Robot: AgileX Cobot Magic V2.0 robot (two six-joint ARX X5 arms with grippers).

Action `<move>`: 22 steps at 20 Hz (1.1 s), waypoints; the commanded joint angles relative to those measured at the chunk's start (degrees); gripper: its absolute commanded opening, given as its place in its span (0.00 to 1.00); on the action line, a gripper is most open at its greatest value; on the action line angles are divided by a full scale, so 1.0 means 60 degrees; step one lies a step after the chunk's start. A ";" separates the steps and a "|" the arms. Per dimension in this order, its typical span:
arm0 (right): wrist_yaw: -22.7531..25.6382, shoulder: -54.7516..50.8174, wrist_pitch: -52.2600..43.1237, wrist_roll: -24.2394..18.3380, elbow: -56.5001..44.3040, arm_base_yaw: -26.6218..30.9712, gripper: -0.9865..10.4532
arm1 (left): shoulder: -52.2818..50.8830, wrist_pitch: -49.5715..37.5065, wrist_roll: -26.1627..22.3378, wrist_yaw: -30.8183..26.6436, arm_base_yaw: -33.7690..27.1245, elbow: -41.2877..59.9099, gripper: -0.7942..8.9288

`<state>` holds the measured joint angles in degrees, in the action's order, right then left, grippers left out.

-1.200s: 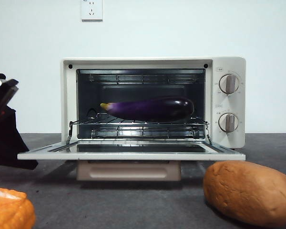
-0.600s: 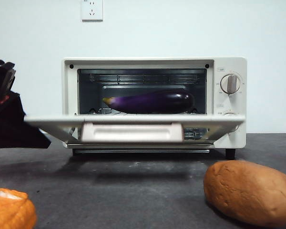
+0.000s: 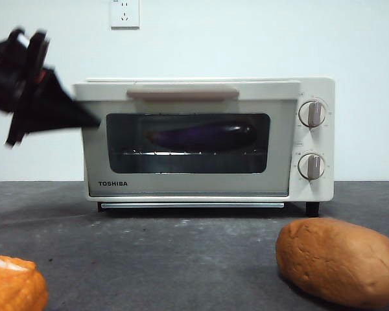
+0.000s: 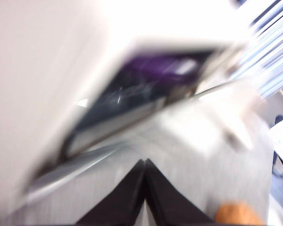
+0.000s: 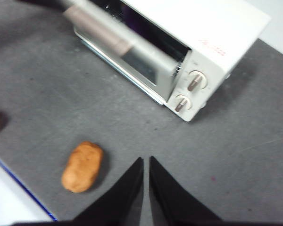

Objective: Take the eggplant from the table,put the eggplant in the oven

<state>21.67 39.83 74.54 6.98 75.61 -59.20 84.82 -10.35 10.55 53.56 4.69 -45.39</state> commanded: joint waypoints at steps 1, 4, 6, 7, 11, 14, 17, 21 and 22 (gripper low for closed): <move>-0.0127 0.0066 -0.0124 0.0310 0.0120 -0.0120 0.09 | 0.0124 -0.0146 0.0565 0.0069 0.0015 -0.0594 0.09; -0.0117 0.0073 -0.0452 0.0299 -0.0284 -0.0120 0.09 | 0.0120 -0.0178 0.0933 0.0007 0.0015 -0.1071 0.09; -0.0109 0.0073 -0.0831 0.0270 -0.0776 -0.0120 0.09 | 0.0109 -0.0149 0.1242 -0.0142 0.0015 -0.1319 0.09; -0.0109 0.0073 -0.1078 0.0226 -0.1111 -0.0120 0.09 | 0.0055 -0.0120 0.1432 -0.0219 0.0015 -0.1413 0.09; -0.0044 0.0091 -0.2186 -0.0095 -0.2506 -0.0080 0.09 | -0.0503 0.0368 0.1632 -0.0747 0.0073 -0.1450 0.09; 0.0160 0.0262 -0.3406 -0.0255 -0.3490 0.0026 0.09 | -0.1249 0.1625 0.1016 -0.1738 0.0291 -0.1450 0.09; 0.0168 0.0561 -0.4506 -0.0288 -0.4222 0.0426 0.09 | -0.2204 0.3169 0.0120 -0.3308 0.0652 -0.1450 0.09; 0.0135 0.0922 -0.5632 -0.0291 -0.4965 0.1392 0.09 | -0.3461 0.4881 -0.0954 -0.5125 0.1351 -0.1439 0.09; 0.0131 0.0969 -0.5909 -0.0291 -0.5144 0.1643 0.09 | -0.3716 0.5151 -0.1180 -0.5479 0.1530 -0.1424 0.09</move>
<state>22.24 45.30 40.73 5.74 44.84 -49.91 63.16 19.66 8.54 22.83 13.10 -53.21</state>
